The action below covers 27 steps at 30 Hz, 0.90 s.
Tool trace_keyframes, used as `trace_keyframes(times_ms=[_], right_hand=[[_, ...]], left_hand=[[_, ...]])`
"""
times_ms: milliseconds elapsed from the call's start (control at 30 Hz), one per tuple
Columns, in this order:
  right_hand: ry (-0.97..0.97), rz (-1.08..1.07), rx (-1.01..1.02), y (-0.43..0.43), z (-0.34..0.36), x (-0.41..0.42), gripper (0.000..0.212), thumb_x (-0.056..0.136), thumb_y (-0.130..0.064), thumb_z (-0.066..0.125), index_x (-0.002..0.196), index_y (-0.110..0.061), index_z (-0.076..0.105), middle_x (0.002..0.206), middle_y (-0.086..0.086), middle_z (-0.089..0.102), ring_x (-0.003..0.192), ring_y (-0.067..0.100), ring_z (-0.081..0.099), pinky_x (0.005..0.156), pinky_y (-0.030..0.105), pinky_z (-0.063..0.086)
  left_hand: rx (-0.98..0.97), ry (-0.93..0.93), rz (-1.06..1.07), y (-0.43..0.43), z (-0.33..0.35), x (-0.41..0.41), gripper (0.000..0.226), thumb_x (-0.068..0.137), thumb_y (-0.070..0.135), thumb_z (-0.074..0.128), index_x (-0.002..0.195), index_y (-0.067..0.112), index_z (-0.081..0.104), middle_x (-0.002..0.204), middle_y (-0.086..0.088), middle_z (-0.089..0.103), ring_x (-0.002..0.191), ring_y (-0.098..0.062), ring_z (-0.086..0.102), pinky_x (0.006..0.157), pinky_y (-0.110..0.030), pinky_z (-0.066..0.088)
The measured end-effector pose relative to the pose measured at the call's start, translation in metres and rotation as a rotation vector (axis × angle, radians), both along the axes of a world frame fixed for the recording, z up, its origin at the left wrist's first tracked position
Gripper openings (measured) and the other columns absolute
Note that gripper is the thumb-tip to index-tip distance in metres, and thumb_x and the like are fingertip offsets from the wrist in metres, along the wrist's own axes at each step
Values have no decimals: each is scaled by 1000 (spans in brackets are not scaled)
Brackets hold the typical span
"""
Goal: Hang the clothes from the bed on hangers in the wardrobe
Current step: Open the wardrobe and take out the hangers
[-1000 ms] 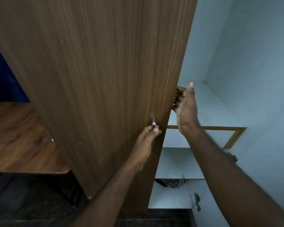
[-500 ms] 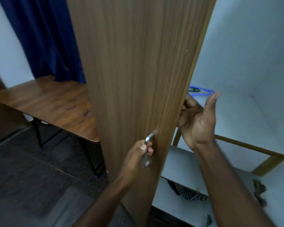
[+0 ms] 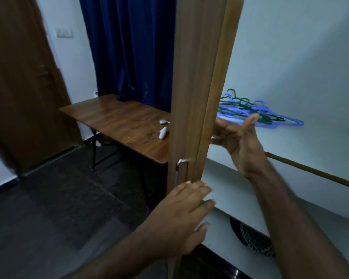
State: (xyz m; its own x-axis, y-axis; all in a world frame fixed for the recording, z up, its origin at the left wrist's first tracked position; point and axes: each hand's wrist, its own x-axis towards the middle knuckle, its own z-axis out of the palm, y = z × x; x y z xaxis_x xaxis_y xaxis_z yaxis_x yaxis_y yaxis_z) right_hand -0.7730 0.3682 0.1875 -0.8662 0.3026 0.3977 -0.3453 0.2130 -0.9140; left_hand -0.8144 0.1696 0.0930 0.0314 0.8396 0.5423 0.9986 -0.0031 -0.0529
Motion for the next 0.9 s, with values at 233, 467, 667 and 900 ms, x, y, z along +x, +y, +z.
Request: trace_keyframes(times_ms=[233,467,667,900], right_hand=[[-20,3,232,-21,6,-19,113,68,-97,23,134,-13,59,131,0,64,118,15,63,96,36,50],[-33,14,668,-42,21,-52,66,85,-71,47,139,-34,53,141,-18,52,132,-5,44,112,25,36],[-11,-19,1233,-68,3,-124,74,100,-20,50,155,-39,3,165,-3,-7,152,20,3,120,49,16],[10,-95,1403,-89,-13,-216,86,91,6,39,157,-30,-2,163,2,-21,150,29,-15,117,63,2]], left_hand=[[-498,454,502,-6,-17,-12,67,94,42,47,146,1,36,157,-25,18,145,-42,-16,103,-65,-21],[-542,302,668,-46,-22,-41,83,90,46,57,153,7,19,160,-19,-8,138,-36,-36,104,-65,-18],[-588,161,1069,-58,-32,-73,83,98,40,46,151,11,-10,151,-12,-34,134,-30,-41,100,-60,-31],[-406,-207,1472,-28,-39,-135,88,96,45,46,153,4,-6,159,-24,-15,147,-38,-15,115,-61,-10]])
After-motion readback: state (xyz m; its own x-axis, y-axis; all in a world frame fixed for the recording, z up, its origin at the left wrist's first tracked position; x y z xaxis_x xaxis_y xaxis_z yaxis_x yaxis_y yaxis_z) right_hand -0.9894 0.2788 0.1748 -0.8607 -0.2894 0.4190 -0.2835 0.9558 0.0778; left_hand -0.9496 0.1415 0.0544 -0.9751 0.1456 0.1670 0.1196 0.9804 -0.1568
